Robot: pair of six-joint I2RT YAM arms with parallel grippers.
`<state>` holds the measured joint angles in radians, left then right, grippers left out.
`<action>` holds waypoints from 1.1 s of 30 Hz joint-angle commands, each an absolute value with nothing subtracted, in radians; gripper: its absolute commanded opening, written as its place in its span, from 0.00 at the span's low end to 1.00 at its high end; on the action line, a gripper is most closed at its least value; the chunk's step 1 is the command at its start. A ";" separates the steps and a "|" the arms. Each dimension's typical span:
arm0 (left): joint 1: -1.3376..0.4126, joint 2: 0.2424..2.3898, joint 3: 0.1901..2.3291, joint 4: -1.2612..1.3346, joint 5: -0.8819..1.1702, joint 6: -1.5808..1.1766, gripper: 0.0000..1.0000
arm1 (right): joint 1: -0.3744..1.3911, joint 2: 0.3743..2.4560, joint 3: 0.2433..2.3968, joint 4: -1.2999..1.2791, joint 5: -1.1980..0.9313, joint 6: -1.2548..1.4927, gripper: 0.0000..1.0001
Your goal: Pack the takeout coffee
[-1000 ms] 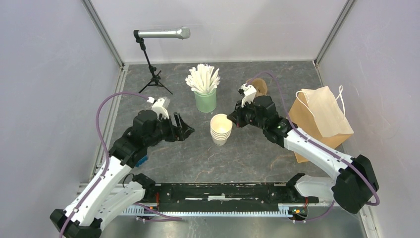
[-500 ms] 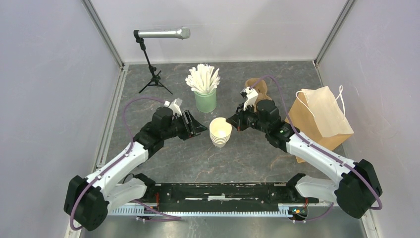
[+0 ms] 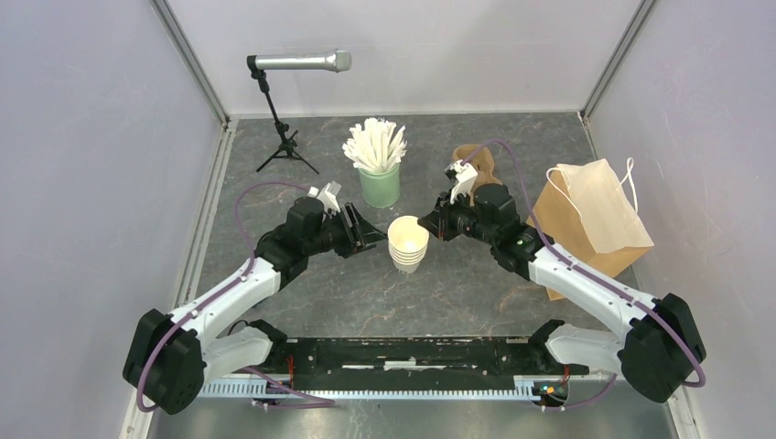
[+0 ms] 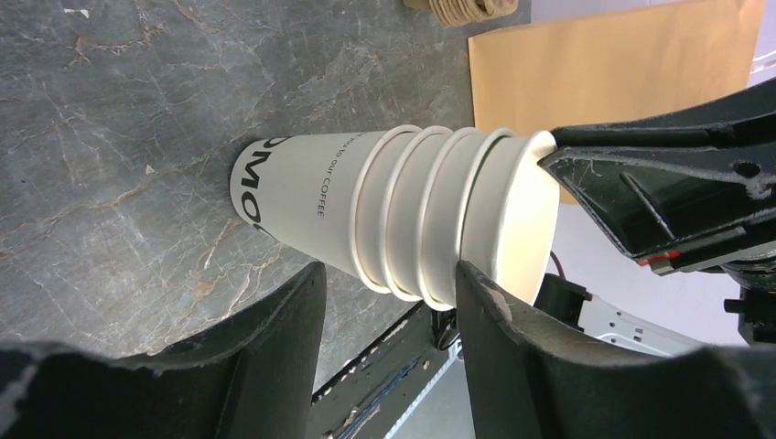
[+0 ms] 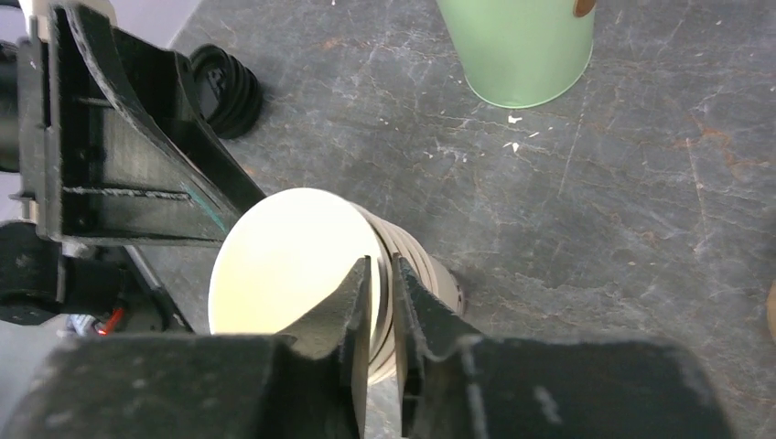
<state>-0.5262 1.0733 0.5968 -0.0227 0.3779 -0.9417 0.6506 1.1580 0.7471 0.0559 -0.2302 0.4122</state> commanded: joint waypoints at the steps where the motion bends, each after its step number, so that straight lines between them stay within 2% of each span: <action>1: -0.531 1.084 0.595 0.029 0.401 -0.958 0.61 | 0.653 1.181 0.812 -0.010 -0.205 0.316 0.29; 4: -0.532 1.084 0.597 0.029 0.402 -0.952 0.61 | 0.653 1.185 0.854 -0.099 -0.149 0.257 0.40; 12: -0.531 1.093 0.597 0.029 0.399 -0.945 0.62 | 0.702 1.230 0.952 -0.238 -0.062 0.167 0.38; 14: -0.531 1.095 0.597 0.030 0.399 -0.943 0.61 | 0.725 1.235 0.985 -0.270 -0.021 0.147 0.50; 16: -0.531 1.096 0.596 0.029 0.399 -0.942 0.62 | 0.743 1.239 1.024 -0.307 -0.006 0.125 0.54; 20: -0.531 1.097 0.597 0.029 0.404 -0.943 0.62 | 0.775 1.224 1.061 -0.324 0.015 0.098 0.53; 33: -0.531 1.104 0.591 0.043 0.420 -0.953 0.62 | 0.891 1.282 1.087 -0.274 -0.125 0.079 0.44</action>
